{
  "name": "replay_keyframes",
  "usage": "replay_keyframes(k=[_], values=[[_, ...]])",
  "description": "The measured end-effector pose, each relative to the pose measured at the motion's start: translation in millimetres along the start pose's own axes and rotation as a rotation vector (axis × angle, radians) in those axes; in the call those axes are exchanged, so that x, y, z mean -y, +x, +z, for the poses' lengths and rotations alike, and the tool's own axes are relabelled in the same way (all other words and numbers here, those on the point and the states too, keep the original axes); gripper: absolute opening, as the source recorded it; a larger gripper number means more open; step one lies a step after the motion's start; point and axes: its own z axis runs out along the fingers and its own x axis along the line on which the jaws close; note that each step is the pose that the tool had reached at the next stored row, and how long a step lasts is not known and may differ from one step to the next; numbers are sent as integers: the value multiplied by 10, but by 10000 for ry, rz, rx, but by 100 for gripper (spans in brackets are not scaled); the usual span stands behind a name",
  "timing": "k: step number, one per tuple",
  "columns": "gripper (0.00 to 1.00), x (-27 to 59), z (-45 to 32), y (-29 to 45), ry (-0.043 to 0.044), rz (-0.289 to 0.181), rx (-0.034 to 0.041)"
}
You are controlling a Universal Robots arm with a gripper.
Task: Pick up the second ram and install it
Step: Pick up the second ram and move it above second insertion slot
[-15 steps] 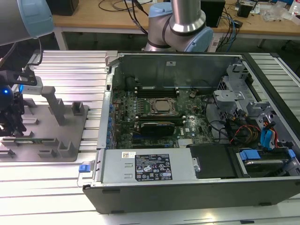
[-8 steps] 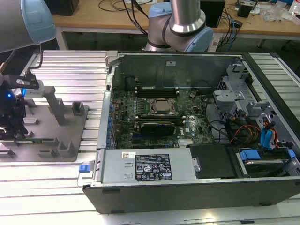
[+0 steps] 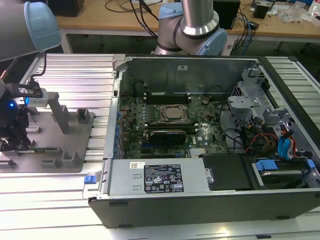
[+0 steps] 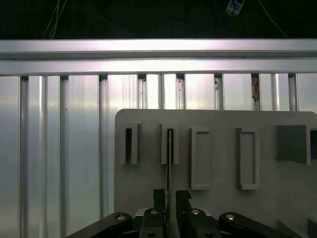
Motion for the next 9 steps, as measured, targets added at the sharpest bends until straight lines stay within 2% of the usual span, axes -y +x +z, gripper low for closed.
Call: replay_keyframes(k=[6, 9], values=[[21, -11, 76, 2, 0, -14, 0], [21, -13, 86, 2, 0, -19, -1]])
